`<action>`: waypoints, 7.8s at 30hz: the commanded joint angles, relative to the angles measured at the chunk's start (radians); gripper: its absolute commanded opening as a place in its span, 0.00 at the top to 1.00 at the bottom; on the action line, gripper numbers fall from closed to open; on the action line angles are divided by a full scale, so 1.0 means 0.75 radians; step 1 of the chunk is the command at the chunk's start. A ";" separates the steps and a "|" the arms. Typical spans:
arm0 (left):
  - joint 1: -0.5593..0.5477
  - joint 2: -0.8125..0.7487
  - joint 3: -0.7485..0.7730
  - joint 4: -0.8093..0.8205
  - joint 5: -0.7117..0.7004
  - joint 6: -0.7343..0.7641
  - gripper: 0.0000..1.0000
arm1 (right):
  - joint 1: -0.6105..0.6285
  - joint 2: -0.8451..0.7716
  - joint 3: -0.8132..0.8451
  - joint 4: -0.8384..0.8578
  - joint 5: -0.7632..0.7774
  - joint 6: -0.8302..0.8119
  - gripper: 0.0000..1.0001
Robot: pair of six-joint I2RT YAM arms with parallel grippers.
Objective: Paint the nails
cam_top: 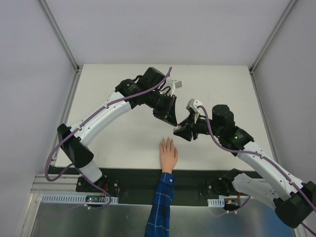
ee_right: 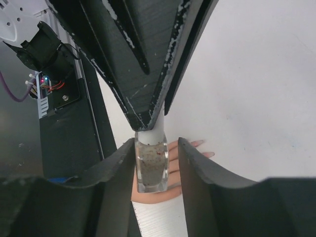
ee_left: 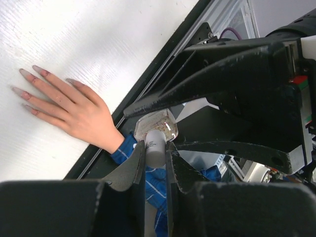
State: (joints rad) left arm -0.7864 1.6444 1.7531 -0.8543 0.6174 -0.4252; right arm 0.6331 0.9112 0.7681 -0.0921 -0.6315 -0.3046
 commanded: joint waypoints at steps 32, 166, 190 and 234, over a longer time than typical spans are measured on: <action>0.022 -0.076 -0.004 -0.021 -0.333 -0.351 1.00 | 0.258 -0.035 0.023 0.051 0.733 -0.152 1.00; -0.443 -0.380 -0.300 0.873 -1.153 -0.294 0.63 | 0.577 -0.253 0.087 0.223 1.376 -0.099 1.00; -0.056 -0.757 -0.924 1.943 0.207 -0.321 0.12 | 0.077 -0.268 0.178 0.153 -0.080 0.402 1.00; -0.005 -0.566 -0.838 2.094 0.261 -0.450 0.60 | -0.065 -0.145 0.166 0.542 -0.320 0.656 1.00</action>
State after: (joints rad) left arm -0.7963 1.2133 1.0821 0.6979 0.8036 -0.7544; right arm 0.5903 0.8082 0.8700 0.2424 -0.8902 0.2054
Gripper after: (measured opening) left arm 0.413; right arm 0.281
